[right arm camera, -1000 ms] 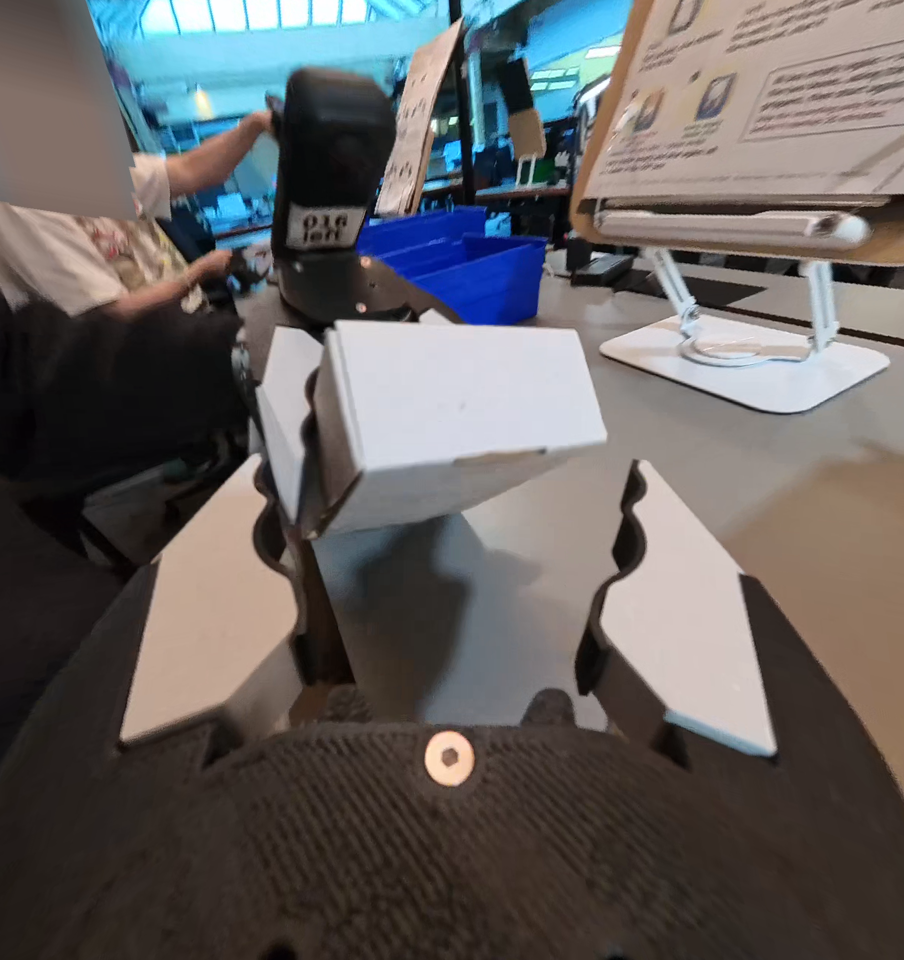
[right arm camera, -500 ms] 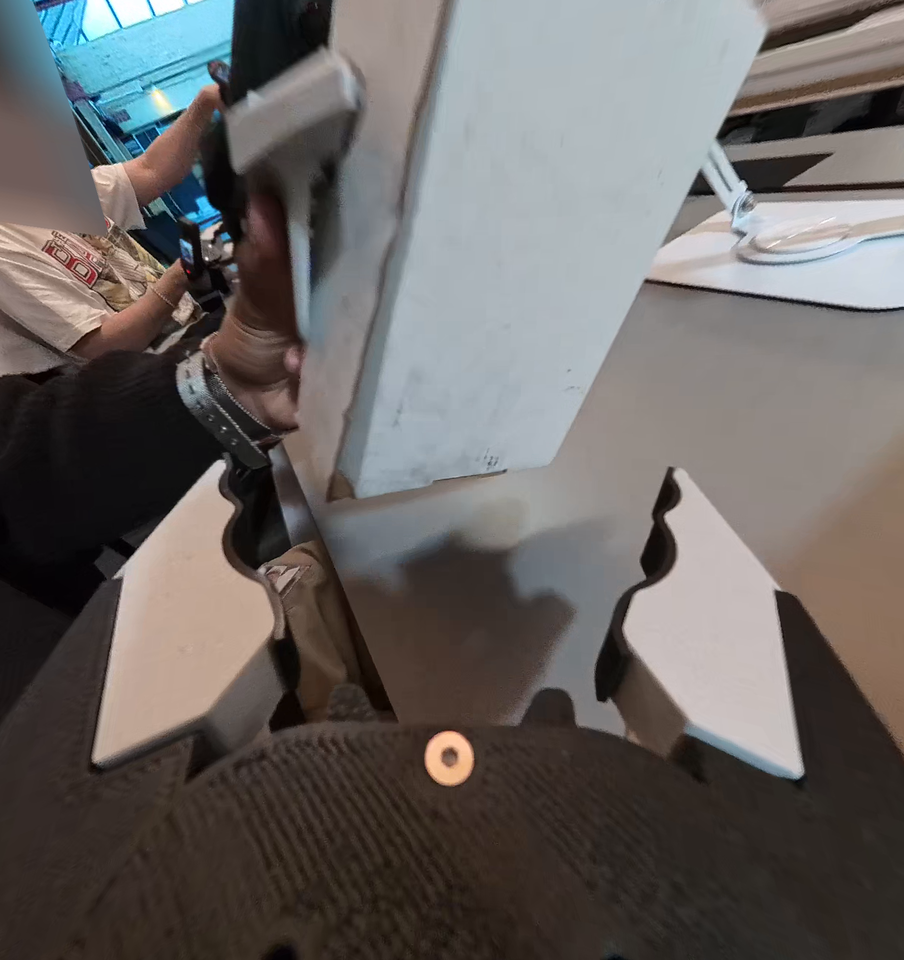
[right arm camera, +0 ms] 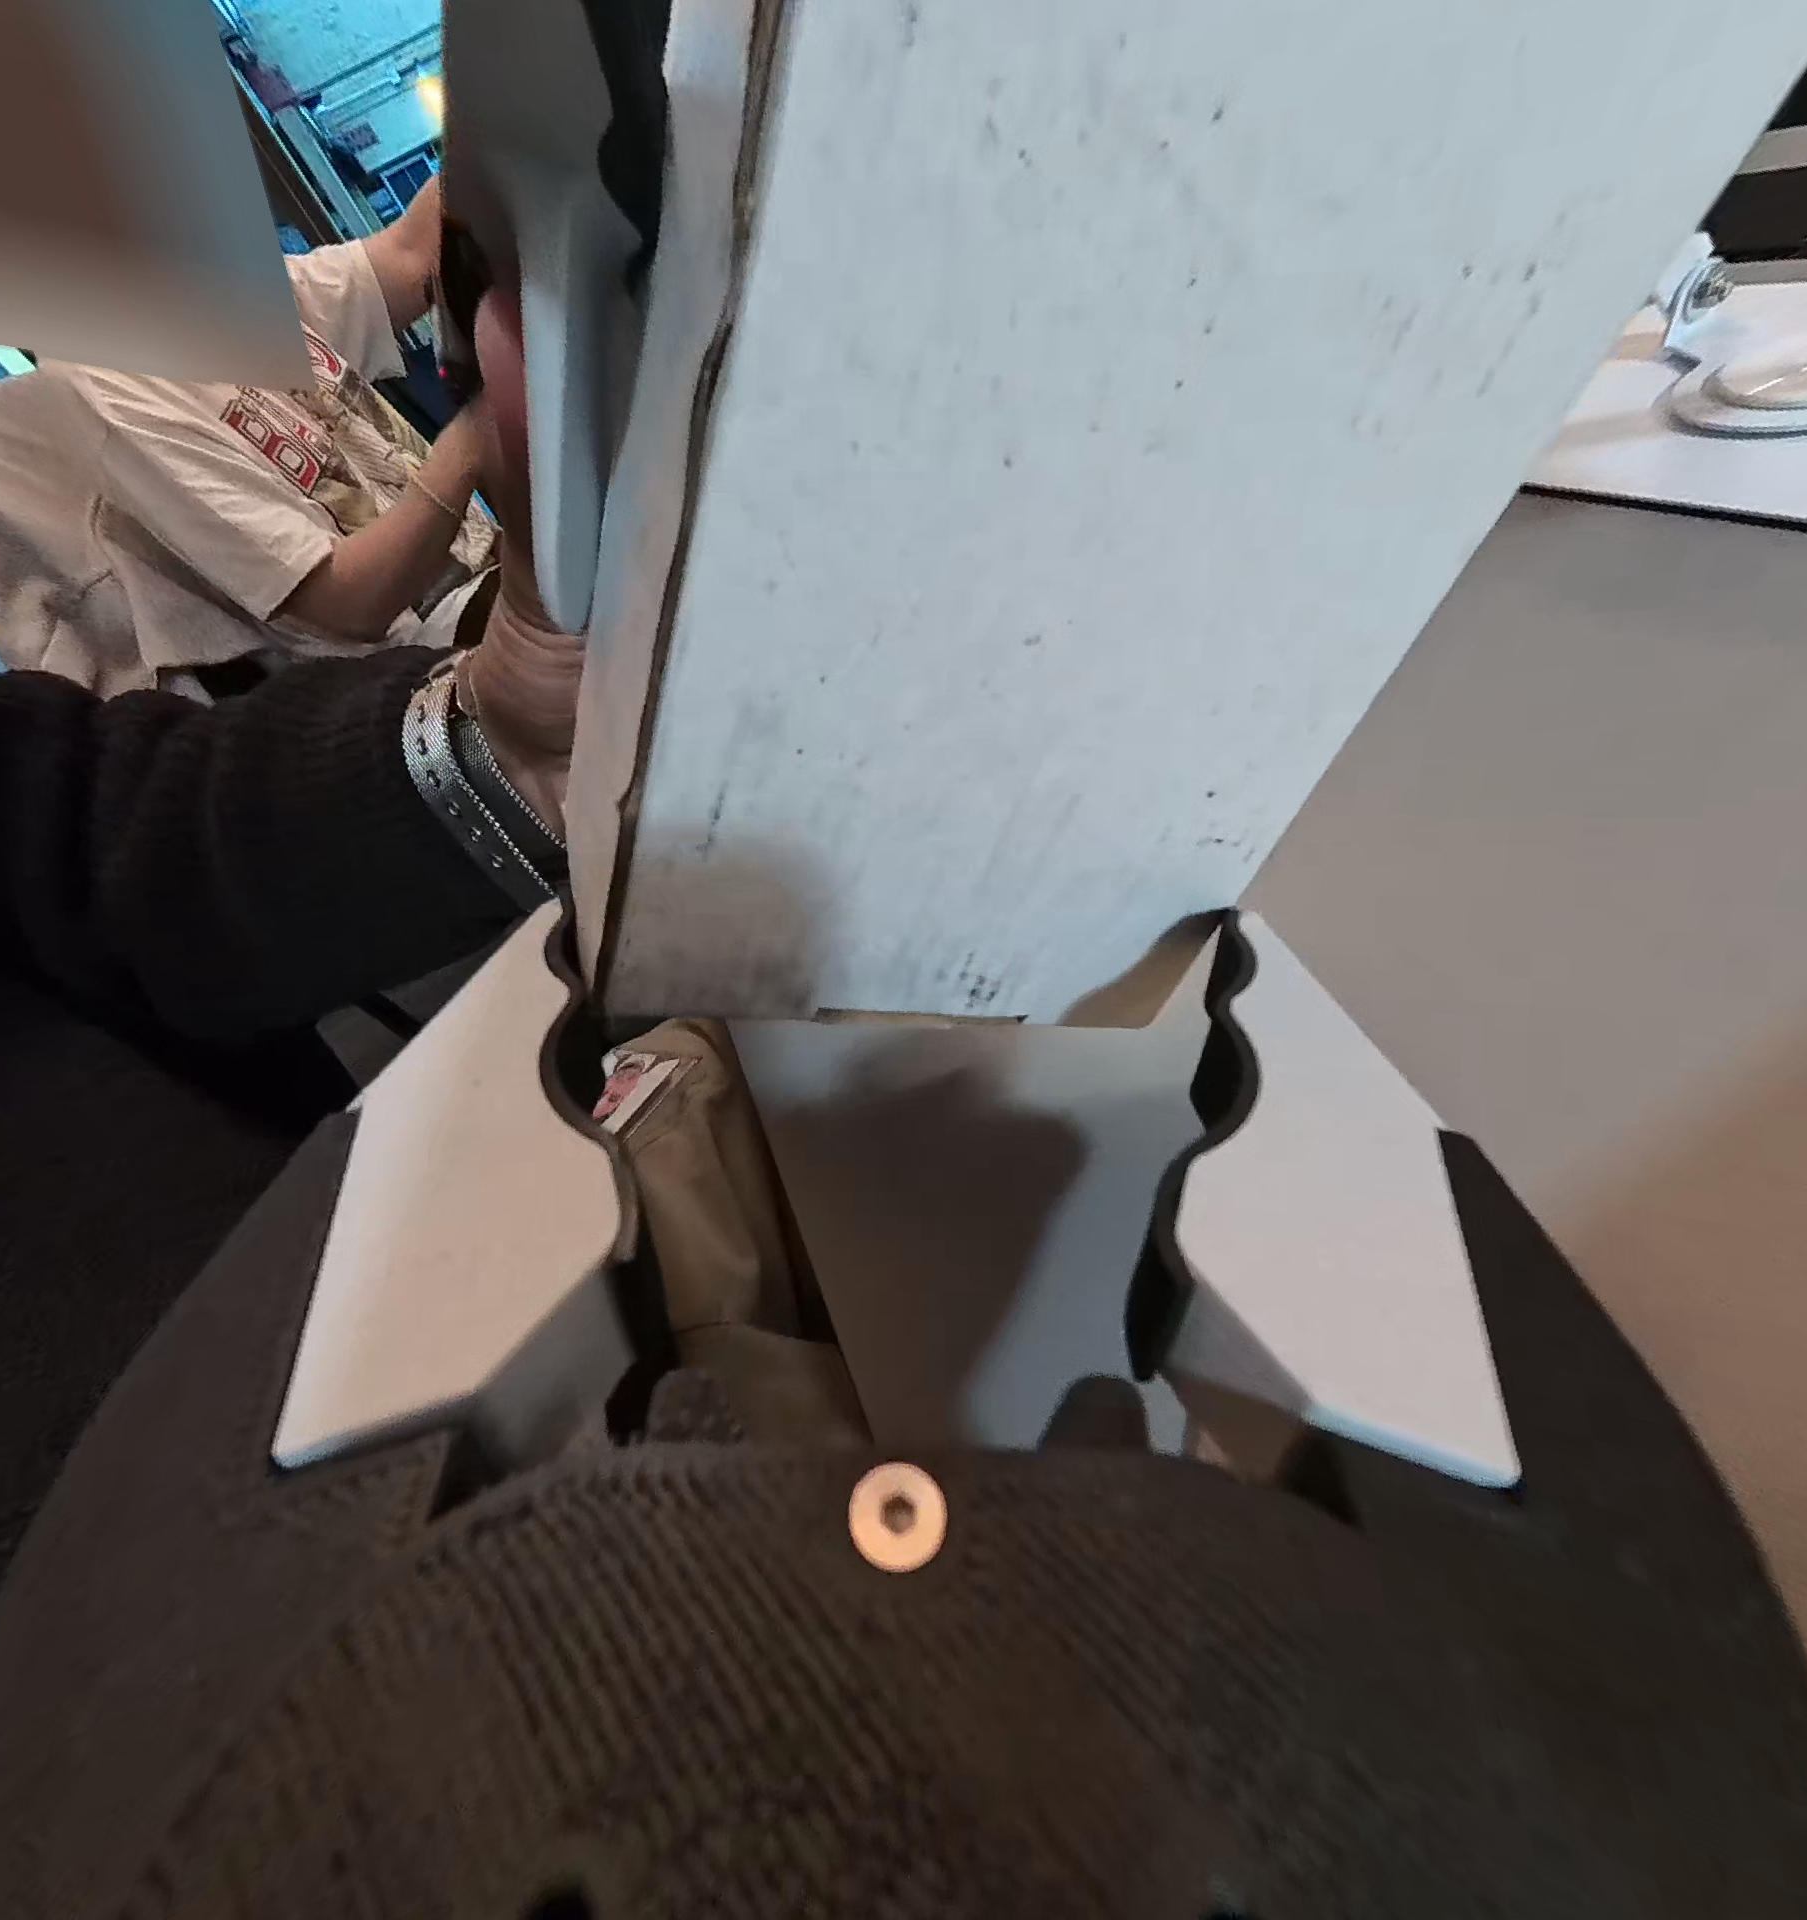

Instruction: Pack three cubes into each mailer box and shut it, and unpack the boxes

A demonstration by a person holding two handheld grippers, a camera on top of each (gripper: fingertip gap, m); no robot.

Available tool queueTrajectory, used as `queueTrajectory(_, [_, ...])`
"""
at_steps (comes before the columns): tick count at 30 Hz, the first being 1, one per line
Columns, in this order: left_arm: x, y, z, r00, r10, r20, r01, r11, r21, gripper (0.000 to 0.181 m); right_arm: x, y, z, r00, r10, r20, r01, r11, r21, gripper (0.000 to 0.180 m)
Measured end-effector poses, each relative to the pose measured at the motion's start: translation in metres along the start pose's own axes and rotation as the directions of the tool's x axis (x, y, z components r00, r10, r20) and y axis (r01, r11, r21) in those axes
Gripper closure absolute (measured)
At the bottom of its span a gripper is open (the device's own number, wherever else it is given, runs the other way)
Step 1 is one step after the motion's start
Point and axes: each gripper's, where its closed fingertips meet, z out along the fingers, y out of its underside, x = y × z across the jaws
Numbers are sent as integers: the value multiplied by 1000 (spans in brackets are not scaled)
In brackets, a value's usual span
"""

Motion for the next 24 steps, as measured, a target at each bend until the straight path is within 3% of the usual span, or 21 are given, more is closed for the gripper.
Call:
queueTrajectory(2, [-2, 1, 0, 1000, 20, 11, -19, 1000, -15, 39, 1, 2, 2, 1000, -2, -1, 2, 1000, -10, 63])
queueTrajectory(4, [-14, 3, -2, 989, 107, 101, -101, 993, -58, 39, 3, 9, 3, 1000, -5, -3, 5, 999, -36, 82])
queueTrajectory(5, [-19, 2, -4, 977, 162, 141, -152, 985, -85, 39, 7, 13, 5, 1000, 4, -23, -5, 998, -55, 82])
queueTrajectory(7, [-25, -2, -11, 950, 242, 195, -219, 967, -134, 40, 13, 24, 5, 999, 12, -33, -16, 994, -111, 58])
queueTrajectory(8, [-29, -4, -15, 934, 279, 224, -247, 955, -162, 40, 16, 28, 3, 999, 21, -33, -25, 991, -130, 55])
queueTrajectory(11, [-49, 0, -30, 861, 414, 296, -316, 890, -328, 39, 31, 23, -6, 993, 92, -75, -99, 991, -92, 66])
queueTrajectory(14, [-72, 13, -46, 738, 590, 326, -379, 763, -524, 39, 43, 6, -21, 980, 179, -93, -177, 984, 20, 74])
queueTrajectory(17, [-93, 28, -60, 546, 789, 282, -421, 550, -721, 39, 51, -11, -36, 970, 225, -93, -212, 968, 134, 81])
queueTrajectory(21, [-101, 42, -58, 367, 912, 185, -454, 349, -820, 39, 52, -18, -43, 968, 240, -71, -225, 958, 176, 85])
queueTrajectory(24, [-99, 50, -50, 285, 950, 130, -479, 259, -839, 38, 46, -21, -42, 962, 273, -16, -265, 945, 195, 86])
